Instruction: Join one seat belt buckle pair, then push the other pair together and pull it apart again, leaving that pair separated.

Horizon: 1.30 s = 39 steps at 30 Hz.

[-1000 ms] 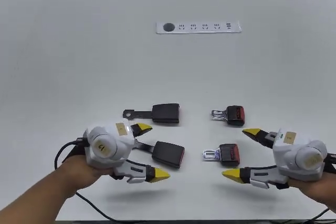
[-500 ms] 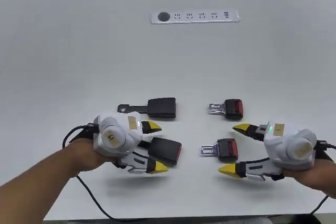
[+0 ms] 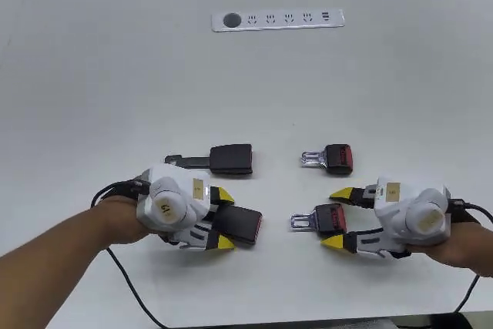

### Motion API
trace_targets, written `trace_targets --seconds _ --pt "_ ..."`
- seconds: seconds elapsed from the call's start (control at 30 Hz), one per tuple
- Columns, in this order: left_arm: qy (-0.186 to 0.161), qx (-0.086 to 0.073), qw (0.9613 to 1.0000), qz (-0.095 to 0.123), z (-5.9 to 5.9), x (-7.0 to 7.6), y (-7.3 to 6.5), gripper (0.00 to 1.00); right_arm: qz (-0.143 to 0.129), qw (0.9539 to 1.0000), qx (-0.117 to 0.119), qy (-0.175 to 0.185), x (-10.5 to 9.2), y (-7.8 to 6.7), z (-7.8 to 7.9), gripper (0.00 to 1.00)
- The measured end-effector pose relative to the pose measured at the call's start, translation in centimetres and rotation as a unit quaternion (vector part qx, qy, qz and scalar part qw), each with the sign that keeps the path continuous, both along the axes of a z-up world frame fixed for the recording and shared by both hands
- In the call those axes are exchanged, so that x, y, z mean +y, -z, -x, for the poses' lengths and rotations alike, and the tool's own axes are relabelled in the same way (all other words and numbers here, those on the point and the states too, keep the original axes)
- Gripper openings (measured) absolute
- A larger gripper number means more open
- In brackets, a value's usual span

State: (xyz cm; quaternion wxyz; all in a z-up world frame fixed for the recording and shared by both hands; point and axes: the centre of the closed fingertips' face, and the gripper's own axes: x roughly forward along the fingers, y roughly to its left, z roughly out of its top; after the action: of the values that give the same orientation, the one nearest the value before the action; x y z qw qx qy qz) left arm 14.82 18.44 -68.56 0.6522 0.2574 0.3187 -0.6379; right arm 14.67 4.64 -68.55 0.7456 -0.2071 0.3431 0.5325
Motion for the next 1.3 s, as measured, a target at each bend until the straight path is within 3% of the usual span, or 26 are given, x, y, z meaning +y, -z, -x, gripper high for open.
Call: trace_targets --seconds 0.17,0.27,0.33,0.63,1.3 --pt "-0.01 -0.005 0.9999 0.005 0.0 0.0 0.0 0.38 0.006 1.0 -0.002 -0.006 0.1 0.1 0.1 0.37" --pt "-0.05 -0.011 0.9986 0.016 -0.4 0.0 -0.1 0.36 0.011 0.9999 0.001 0.001 0.2 0.1 0.0 0.37" --pt "-0.047 -0.02 0.9986 0.015 -0.3 0.0 0.1 0.36 0.016 0.9999 0.002 0.005 0.2 0.2 0.0 0.37" --pt "-0.049 -0.023 0.9985 0.002 -0.5 0.0 0.2 0.35 0.019 0.9997 0.005 0.017 0.3 0.2 -0.1 0.36" --pt "-0.049 -0.021 0.9985 -0.014 -0.6 -0.2 0.5 0.35 -0.003 0.9999 -0.003 0.016 4.0 0.6 -0.8 0.36"
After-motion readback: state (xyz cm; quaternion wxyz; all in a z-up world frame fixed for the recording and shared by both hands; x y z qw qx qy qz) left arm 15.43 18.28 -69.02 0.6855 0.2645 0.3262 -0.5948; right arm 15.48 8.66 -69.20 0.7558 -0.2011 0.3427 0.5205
